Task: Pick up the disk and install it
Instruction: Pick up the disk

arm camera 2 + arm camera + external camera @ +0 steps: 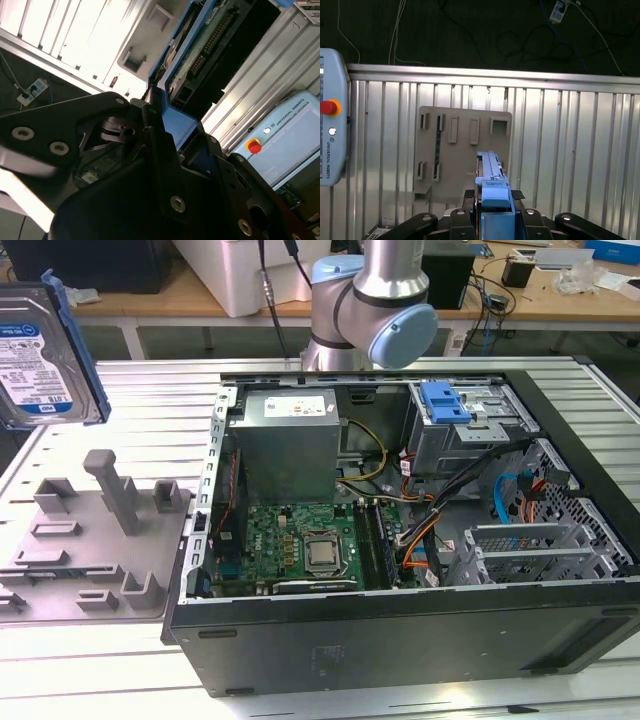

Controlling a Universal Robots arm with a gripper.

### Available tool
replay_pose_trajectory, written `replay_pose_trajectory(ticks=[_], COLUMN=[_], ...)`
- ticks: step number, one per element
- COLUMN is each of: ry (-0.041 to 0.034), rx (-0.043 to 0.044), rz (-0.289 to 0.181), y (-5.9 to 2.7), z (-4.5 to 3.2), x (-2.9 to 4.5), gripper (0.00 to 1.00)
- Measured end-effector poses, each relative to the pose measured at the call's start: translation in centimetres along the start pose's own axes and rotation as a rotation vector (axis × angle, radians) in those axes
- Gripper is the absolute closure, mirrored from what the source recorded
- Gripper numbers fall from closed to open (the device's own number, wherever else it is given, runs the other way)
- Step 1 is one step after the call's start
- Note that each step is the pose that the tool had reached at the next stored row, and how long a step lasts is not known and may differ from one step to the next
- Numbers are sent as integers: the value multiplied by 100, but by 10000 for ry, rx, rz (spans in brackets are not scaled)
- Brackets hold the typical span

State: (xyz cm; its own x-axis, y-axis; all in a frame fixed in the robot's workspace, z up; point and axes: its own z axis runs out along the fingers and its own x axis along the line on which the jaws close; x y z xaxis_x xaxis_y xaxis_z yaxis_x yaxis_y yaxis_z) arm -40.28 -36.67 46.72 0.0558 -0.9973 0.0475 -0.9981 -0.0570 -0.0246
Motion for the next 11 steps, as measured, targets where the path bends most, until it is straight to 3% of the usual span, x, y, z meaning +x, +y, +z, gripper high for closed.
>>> replay_pose_trajectory(ticks=[11], ry=[-104], rx=[8], rz=[-172], y=[-187], z=[3], x=[88], gripper=[63])
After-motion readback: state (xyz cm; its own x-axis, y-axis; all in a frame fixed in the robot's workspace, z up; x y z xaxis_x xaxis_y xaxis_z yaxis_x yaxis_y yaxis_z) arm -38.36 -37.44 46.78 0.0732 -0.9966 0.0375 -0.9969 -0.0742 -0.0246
